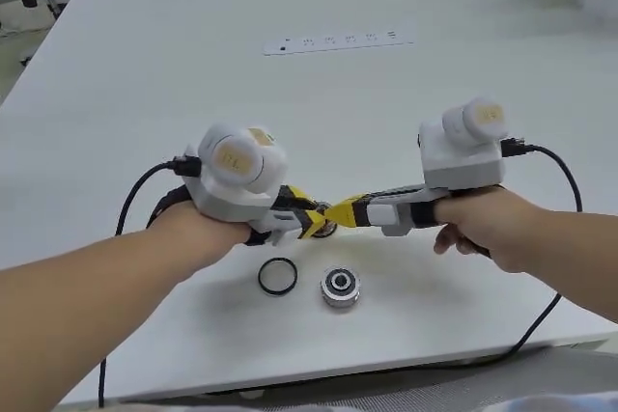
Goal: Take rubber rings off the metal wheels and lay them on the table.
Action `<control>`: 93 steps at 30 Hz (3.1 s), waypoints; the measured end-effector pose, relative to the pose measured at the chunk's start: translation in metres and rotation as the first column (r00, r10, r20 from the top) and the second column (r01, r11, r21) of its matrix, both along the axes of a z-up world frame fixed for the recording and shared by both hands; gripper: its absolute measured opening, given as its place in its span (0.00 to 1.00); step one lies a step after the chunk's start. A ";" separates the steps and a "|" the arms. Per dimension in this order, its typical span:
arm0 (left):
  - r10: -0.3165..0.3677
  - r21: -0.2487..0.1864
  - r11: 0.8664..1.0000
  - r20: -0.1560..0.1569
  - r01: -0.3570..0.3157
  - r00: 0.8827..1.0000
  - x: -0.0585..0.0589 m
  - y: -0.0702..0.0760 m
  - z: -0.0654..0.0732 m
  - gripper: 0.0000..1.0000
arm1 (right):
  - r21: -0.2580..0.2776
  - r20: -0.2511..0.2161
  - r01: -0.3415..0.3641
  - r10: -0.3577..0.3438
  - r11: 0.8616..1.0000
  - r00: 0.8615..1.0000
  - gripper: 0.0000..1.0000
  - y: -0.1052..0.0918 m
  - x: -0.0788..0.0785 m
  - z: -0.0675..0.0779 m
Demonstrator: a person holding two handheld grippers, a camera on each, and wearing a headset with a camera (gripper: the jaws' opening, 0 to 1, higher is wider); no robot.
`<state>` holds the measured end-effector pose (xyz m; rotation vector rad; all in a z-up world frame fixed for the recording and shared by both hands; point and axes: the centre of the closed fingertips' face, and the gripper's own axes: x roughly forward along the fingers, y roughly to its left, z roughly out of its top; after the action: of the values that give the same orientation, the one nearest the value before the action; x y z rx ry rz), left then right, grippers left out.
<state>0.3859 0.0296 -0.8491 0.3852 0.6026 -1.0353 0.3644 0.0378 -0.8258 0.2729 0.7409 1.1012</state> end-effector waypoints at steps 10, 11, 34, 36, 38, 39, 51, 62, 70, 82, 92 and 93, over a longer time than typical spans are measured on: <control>0.007 -0.011 1.000 -0.002 -0.007 1.000 -0.003 -0.002 0.002 0.13 | -0.051 0.017 0.039 -0.038 0.998 0.999 0.00 -0.008 0.005 -0.009; 0.007 -0.009 1.000 -0.003 -0.007 1.000 -0.004 -0.002 0.002 0.13 | -0.060 0.019 0.045 -0.044 0.997 0.999 0.00 -0.009 0.006 -0.011; -0.028 -0.010 1.000 -0.001 0.028 1.000 -0.017 0.012 0.021 0.32 | -0.071 0.044 0.057 -0.054 0.996 0.998 0.00 -0.006 0.005 -0.009; -0.031 -0.012 0.999 0.003 0.031 1.000 -0.020 0.015 0.023 0.35 | -0.070 0.046 0.058 -0.055 0.996 0.997 0.00 -0.005 0.005 -0.008; -0.028 -0.017 0.999 0.003 0.028 1.000 -0.022 0.019 0.027 0.38 | -0.068 0.045 0.057 -0.054 0.996 0.998 0.00 -0.005 0.005 -0.008; -0.028 -0.019 0.999 0.003 0.028 1.000 -0.024 0.021 0.028 0.40 | -0.070 0.047 0.056 -0.053 0.996 0.997 0.00 -0.005 0.005 -0.007; -0.023 -0.057 0.998 0.016 0.024 1.000 -0.039 0.036 0.042 0.52 | -0.067 0.055 0.049 -0.045 0.997 0.997 0.00 -0.001 0.000 -0.002; -0.005 -0.074 0.997 0.027 0.007 1.000 -0.049 0.049 0.052 0.57 | -0.047 0.062 0.040 -0.037 0.998 0.997 0.00 0.005 -0.002 0.007; 0.008 -0.085 0.996 0.031 -0.006 0.999 -0.059 0.059 0.059 0.60 | -0.030 0.051 0.033 -0.031 0.999 0.998 0.00 0.007 -0.007 0.013; 0.022 -0.097 0.995 0.042 -0.018 0.999 -0.074 0.076 0.070 0.65 | 0.000 0.029 -0.012 0.012 1.000 1.000 0.00 0.018 -0.024 0.024; 0.041 -0.101 0.994 0.064 -0.035 0.997 -0.082 0.088 0.076 0.67 | 0.010 -0.015 -0.060 0.060 0.998 0.998 0.00 0.030 -0.037 0.018; 0.042 -0.101 0.994 0.064 -0.036 0.997 -0.083 0.089 0.076 0.67 | 0.009 -0.019 -0.064 0.064 0.998 0.998 0.00 0.031 -0.039 0.017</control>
<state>0.3032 0.1189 -0.7731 0.3179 0.4957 -1.0072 0.3255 0.0687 -0.8090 0.2688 0.7665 1.1636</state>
